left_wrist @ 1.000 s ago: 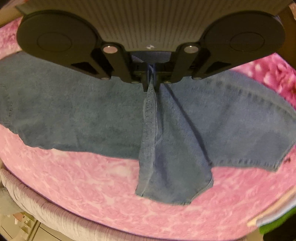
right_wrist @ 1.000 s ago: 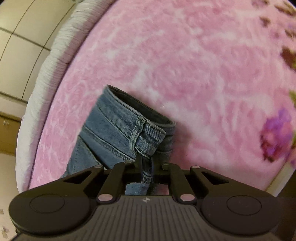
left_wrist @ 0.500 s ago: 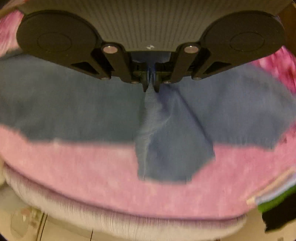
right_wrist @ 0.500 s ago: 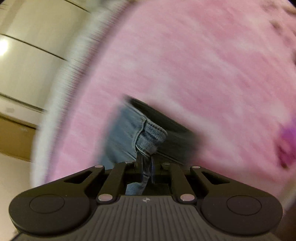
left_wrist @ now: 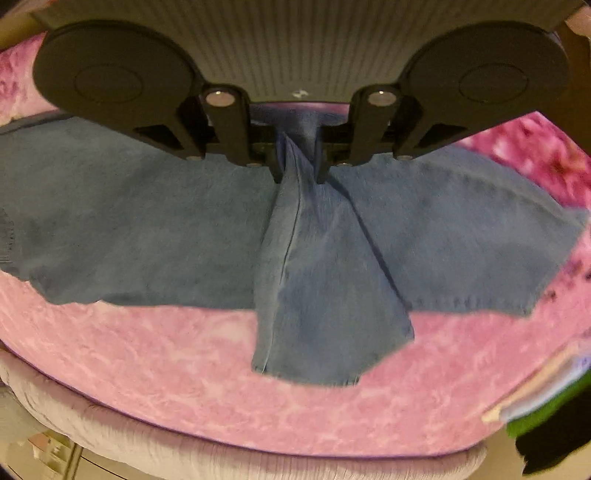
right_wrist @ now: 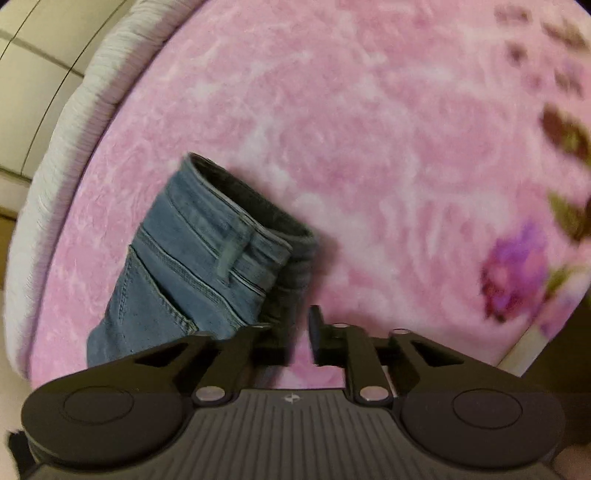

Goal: Fold clothes

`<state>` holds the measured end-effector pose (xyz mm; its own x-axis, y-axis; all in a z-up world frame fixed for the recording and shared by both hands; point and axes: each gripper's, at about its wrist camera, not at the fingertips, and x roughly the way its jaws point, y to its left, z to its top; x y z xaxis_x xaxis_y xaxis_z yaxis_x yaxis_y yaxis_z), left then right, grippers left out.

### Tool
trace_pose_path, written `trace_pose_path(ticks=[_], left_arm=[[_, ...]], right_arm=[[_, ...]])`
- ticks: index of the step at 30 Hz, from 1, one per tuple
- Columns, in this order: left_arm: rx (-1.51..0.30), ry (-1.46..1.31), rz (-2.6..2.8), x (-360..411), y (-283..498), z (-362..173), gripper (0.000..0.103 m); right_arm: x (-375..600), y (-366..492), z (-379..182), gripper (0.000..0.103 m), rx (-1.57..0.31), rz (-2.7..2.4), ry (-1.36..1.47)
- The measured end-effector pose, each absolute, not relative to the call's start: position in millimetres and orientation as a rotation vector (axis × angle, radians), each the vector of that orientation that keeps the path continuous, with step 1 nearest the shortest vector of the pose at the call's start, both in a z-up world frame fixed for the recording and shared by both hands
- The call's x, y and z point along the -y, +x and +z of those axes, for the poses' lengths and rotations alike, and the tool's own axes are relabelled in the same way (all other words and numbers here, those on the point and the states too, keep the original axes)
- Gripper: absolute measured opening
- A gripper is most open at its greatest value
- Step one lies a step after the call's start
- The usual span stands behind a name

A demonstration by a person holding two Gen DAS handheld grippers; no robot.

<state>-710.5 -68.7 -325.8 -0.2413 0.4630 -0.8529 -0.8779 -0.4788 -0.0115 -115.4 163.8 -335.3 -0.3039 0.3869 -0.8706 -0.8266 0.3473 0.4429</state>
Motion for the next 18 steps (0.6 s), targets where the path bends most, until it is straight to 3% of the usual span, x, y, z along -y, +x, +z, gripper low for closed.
trace_pose_path(ticks=[1,6,18], left_arm=[[-0.624,-1.057,1.841,69.3,-711.0,-316.9,0.025],[-0.633,-1.171,1.816,82.3,-735.9,-281.2,0.027],[-0.655,-1.333,1.803,80.9,-875.9,-294.6,0.028]], right_arm=[[-165.1,-119.4,-326.9,0.039,-1.378,1.275,-0.462],[-182.1,-165.7,-295.1,0.048,-1.336,1.379,-0.6],[-191.9,-404.1,-301.5,0.048,-1.47,1.684,-0.73]])
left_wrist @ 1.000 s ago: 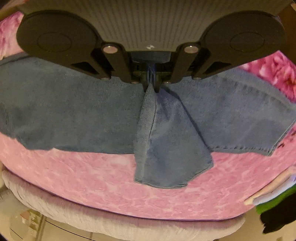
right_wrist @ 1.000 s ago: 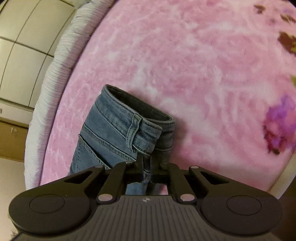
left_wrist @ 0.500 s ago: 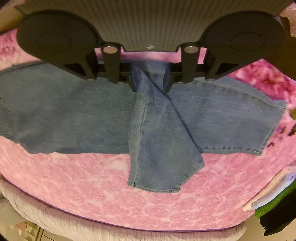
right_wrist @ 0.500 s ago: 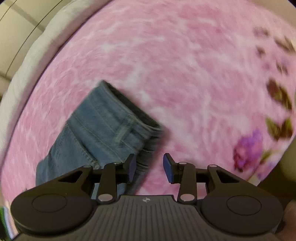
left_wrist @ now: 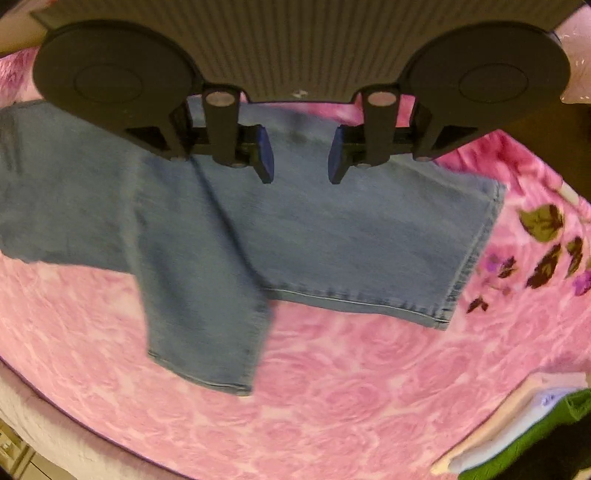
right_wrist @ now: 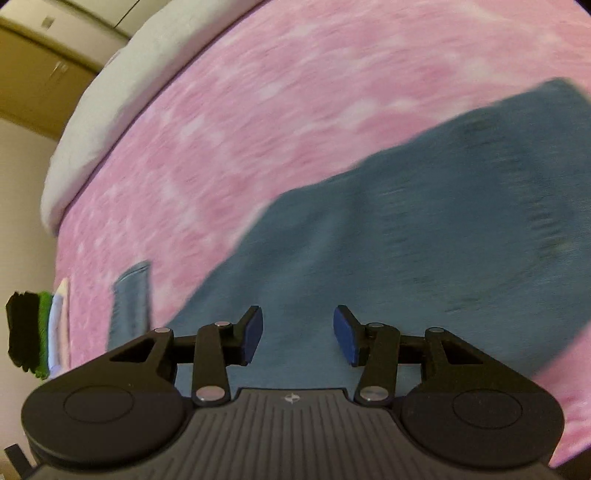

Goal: Fold clothes

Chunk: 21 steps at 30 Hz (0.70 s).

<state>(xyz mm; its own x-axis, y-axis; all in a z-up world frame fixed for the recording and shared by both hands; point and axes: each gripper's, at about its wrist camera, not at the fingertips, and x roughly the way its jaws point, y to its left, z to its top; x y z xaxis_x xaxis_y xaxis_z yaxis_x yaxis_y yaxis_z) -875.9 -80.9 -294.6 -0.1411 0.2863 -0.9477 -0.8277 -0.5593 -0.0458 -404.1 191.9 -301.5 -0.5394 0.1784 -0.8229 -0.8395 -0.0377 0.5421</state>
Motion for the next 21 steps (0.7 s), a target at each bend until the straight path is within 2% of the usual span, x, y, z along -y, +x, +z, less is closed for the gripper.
trace_pose_path(ticks=[8,16,18,20,21], left_arm=[[-0.644,-1.369,1.722,92.5,-979.2,-310.4,0.031],[-0.57,-1.4,1.738,108.0,-1052.1,-319.3,0.035],[-0.566,-1.41,1.733,114.8,-1059.2,-323.5,0.035],[-0.565,-1.425,1.729,124.1,-1065.9,-327.0,0.035],[-0.558,-1.431,1.735,130.0,-1069.0,-326.7,0.035]], right_arm=[[-174.3,-574.7,-330.6,0.048,-1.582,1.779,-0.751],[-174.2,-647.0,-382.3,0.047,-1.766,1.695,-0.657],[-174.0,-659.0,-389.1,0.037,-1.759,1.707,-0.662],[-174.3,-672.4,-392.0,0.018,-1.742,1.714,-0.674],[-174.0,-677.9,-389.9,0.015,-1.726,1.722,-0.68]])
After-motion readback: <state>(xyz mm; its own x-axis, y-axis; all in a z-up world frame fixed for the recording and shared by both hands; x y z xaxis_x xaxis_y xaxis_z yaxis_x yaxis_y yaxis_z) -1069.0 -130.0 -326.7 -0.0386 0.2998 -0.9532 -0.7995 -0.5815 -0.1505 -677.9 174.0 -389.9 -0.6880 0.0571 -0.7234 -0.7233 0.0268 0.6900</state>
